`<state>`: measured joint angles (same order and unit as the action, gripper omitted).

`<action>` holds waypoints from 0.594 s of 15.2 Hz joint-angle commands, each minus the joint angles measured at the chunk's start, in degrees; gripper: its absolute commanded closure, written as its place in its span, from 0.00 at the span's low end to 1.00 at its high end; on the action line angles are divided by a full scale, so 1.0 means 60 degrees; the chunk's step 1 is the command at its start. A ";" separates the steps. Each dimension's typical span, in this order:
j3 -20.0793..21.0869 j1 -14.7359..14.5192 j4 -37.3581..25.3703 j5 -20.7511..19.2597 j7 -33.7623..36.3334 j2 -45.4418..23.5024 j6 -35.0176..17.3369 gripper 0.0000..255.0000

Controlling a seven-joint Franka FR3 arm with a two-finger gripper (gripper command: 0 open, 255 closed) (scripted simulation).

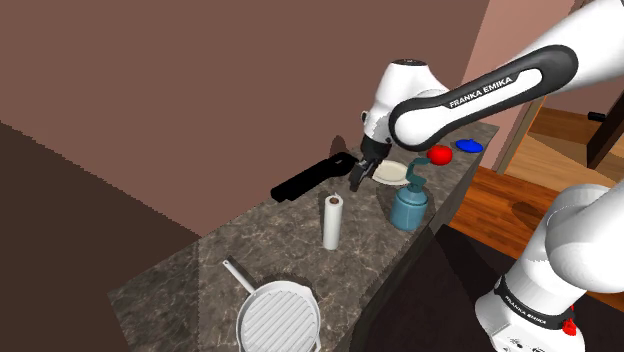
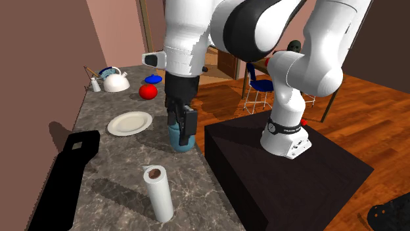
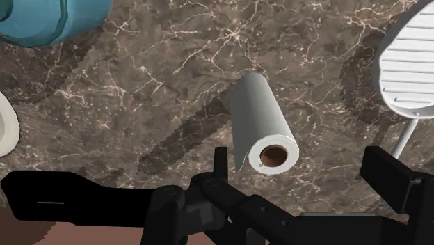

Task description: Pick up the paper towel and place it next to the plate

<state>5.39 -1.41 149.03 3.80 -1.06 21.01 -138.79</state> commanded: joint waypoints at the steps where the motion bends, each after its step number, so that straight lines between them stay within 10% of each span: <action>1: 0.0118 0.0036 -0.0074 -0.0104 0.0139 -0.0811 -0.0793 0.00; 9: 0.0433 0.0160 -0.0598 -0.0851 0.0927 -0.3236 -0.2778 0.00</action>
<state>8.02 -0.56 145.60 -0.98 4.33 2.70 -154.46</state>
